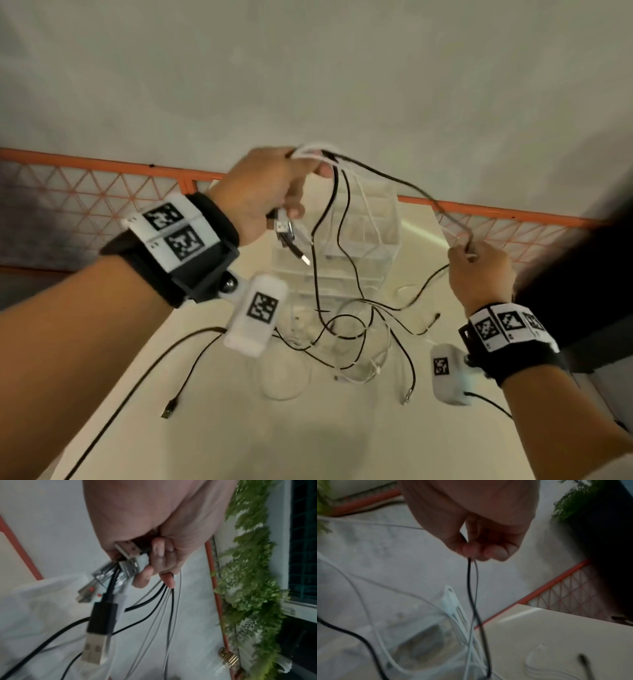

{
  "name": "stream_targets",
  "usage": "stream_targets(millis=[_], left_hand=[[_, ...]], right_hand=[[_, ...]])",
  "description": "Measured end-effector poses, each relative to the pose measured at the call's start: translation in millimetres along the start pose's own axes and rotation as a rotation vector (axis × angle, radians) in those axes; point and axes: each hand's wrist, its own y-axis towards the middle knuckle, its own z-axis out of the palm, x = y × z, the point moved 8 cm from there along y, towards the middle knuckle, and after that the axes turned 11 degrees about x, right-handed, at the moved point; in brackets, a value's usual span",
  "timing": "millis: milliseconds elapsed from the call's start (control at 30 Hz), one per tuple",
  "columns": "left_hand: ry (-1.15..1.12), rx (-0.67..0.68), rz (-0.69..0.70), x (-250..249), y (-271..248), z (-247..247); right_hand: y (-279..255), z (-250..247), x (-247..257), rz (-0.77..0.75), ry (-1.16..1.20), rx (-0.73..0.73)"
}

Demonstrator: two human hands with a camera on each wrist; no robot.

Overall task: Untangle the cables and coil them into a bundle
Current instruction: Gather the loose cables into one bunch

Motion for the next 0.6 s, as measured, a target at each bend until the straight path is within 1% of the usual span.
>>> stream_targets(millis=[67, 100, 133, 167, 200, 267, 367, 400, 467, 500, 533, 600], left_hand=[[-0.058, 0.009, 0.066, -14, 2, -4], [-0.055, 0.010, 0.071, -15, 2, -5], [-0.038, 0.007, 0.052, -10, 2, -5], [-0.001, 0.000, 0.013, -2, 2, -5], [0.046, -0.009, -0.040, 8, 1, -5], [0.122, -0.031, -0.130, 29, 0, -7], [0.113, -0.077, -0.211, 50, 0, -8], [0.106, -0.081, -0.230, 54, -2, -8], [0.118, -0.070, -0.261, 58, -5, -7], [0.102, -0.057, -0.257, 57, -5, -6], [0.071, -0.046, -0.241, 55, -6, -5], [0.002, -0.023, -0.191, 48, -6, -5]], right_hand=[[4, 25, -25, 0.089, -0.068, 0.201], [3, 40, -38, 0.147, -0.062, 0.300], [0, 50, -45, 0.181, -0.023, 0.368], [-2, 54, -40, 0.162, 0.047, 0.389], [0, 50, -27, 0.101, 0.126, 0.374], [5, 23, 16, -0.065, 0.313, 0.281], [7, -32, 79, -0.340, 0.616, 0.144], [3, -49, 90, -0.400, 0.645, 0.079], [-7, -69, 100, -0.521, 0.535, -0.046], [-13, -70, 99, -0.574, 0.468, -0.086], [-16, -64, 91, -0.598, 0.427, -0.103], [-17, -40, 59, -0.559, 0.320, -0.087]])
